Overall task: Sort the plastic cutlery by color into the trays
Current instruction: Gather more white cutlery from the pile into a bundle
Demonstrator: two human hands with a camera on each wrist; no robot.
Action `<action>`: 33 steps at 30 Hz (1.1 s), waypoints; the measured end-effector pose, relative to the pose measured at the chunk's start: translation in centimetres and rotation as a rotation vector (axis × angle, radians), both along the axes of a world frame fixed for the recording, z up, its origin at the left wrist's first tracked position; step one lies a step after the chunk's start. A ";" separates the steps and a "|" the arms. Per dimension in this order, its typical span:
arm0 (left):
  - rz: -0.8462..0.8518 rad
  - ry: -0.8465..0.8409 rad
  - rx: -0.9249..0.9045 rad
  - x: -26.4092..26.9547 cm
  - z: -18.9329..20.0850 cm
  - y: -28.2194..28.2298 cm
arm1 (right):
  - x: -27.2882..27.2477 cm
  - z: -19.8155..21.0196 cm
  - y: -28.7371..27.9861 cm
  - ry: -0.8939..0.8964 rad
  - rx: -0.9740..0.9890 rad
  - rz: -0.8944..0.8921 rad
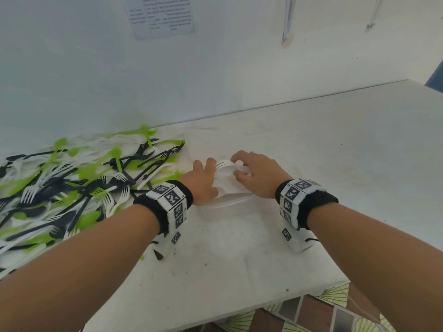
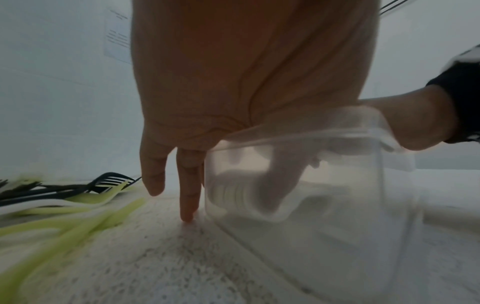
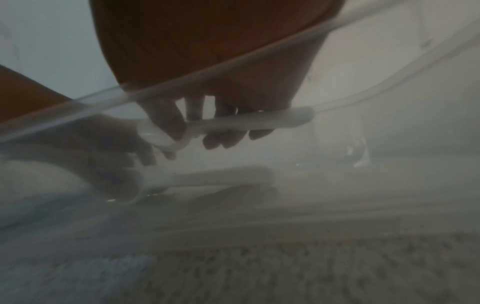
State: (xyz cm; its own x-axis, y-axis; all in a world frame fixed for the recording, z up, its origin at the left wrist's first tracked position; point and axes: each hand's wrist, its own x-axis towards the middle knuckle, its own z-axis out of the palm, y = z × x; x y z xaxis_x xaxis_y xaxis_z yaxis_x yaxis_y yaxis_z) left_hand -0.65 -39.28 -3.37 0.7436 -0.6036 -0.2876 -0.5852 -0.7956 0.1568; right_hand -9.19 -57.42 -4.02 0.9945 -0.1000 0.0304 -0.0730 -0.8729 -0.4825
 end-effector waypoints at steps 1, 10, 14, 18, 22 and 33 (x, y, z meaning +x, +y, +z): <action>0.002 -0.005 0.015 0.1 0.0 -0.1 | 0.0 0.0 0.0 0.007 0.009 0.007; 0.008 0.023 -0.036 -0.1 -0.4 0.1 | -0.6 0.7 -0.3 -0.006 0.043 0.050; 0.017 0.025 -0.038 -0.2 -0.4 0.0 | -1.1 2.6 -0.5 0.193 -0.016 0.188; 0.030 0.034 -0.046 -0.2 -0.4 0.0 | -0.5 3.8 0.6 0.352 -0.177 0.252; 0.020 0.039 -0.048 -0.3 -0.4 0.0 | 0.5 2.8 2.1 0.242 -0.306 0.212; 0.043 0.188 -0.146 -0.2 0.4 0.8 | 1.0 2.4 2.3 0.242 -0.247 0.194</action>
State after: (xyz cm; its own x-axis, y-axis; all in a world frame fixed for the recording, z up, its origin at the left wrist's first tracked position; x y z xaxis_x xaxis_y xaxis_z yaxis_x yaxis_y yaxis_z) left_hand -0.84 -38.52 -2.99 0.7115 -0.6175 -0.3354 -0.5006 -0.7803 0.3748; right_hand -8.21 -55.13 -1.63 0.9757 0.0716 -0.2072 0.0192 -0.9694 -0.2449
